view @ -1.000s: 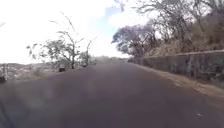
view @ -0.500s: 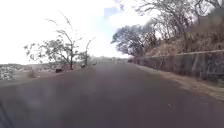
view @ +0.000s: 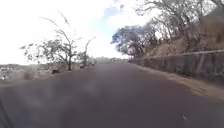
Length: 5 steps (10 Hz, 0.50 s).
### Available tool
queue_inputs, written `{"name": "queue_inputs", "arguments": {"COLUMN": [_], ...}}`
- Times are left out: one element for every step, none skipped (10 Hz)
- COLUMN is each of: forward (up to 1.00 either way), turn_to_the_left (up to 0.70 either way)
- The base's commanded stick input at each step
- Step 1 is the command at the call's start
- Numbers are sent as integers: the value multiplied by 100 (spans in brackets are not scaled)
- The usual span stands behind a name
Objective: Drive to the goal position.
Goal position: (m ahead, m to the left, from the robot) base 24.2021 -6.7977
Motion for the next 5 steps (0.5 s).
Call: {"name": "queue_inputs", "arguments": {"forward": [70,70,70,70,70], "turn_to_the_left": [0,0,0,0,0]}}
